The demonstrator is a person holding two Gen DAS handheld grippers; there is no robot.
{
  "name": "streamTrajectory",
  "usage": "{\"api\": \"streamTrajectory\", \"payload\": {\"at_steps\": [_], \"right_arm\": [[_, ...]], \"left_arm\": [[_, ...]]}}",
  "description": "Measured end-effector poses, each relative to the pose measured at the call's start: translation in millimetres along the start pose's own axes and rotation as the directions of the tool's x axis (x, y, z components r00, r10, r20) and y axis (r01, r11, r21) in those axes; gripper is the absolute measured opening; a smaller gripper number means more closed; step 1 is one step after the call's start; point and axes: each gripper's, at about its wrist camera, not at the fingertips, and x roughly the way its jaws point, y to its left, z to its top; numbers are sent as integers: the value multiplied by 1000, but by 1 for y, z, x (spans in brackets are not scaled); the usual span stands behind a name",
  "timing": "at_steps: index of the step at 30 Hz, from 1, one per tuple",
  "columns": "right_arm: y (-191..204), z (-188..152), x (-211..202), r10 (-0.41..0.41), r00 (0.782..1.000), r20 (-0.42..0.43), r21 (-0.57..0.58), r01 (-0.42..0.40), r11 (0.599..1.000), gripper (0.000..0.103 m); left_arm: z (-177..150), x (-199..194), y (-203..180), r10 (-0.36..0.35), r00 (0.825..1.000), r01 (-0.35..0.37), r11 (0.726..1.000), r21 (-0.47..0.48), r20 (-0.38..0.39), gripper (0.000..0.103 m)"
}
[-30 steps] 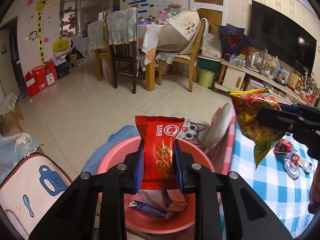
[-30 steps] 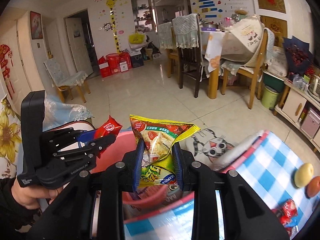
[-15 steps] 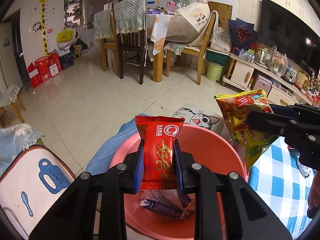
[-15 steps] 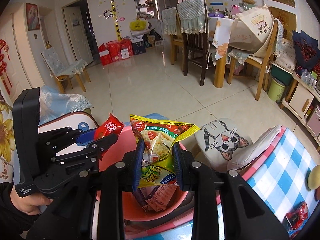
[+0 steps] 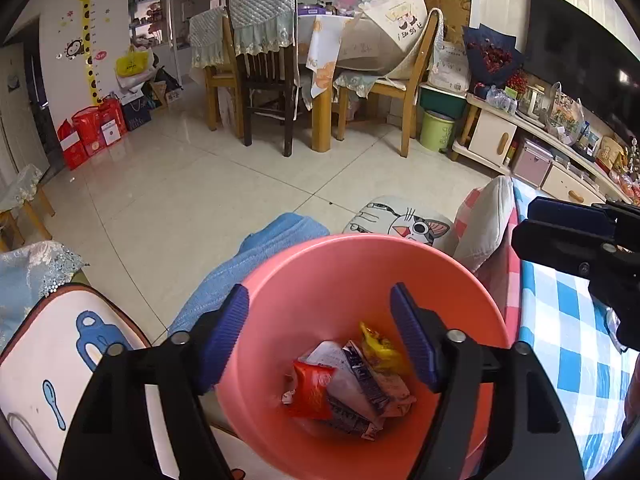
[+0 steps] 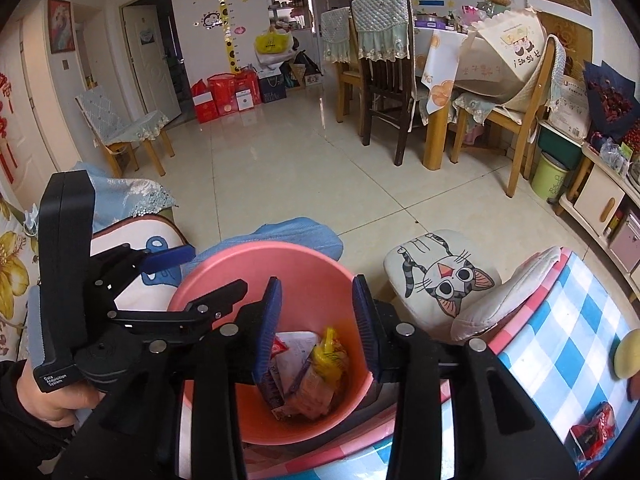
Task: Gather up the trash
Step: 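Move both open tools back over the table toward the remaining wrappers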
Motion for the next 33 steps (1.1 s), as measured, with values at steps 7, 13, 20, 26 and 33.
{"api": "streamTrajectory", "payload": {"at_steps": [7,13,20,26,33], "right_arm": [[-8,-5,-12,-6,1000,9,27,6,1000,39],[-20,-12,-34,-17,999,37,53,15,998,43],[-49,-40,-83,-66,993,94,105,56,993,54],[-95,-97,-133,-158,982,104,198,135,971,55],[-155,-182,-193,-319,946,58,277,292,915,56]], "left_arm": [[4,-4,-5,4,1000,-4,1000,14,3,89],[6,-13,-12,-9,1000,8,1000,23,10,90],[4,-33,-32,-35,999,34,999,40,26,90],[-2,-44,-76,-95,995,92,991,95,25,90],[-21,-37,-169,-213,976,216,960,179,-38,90]]}}
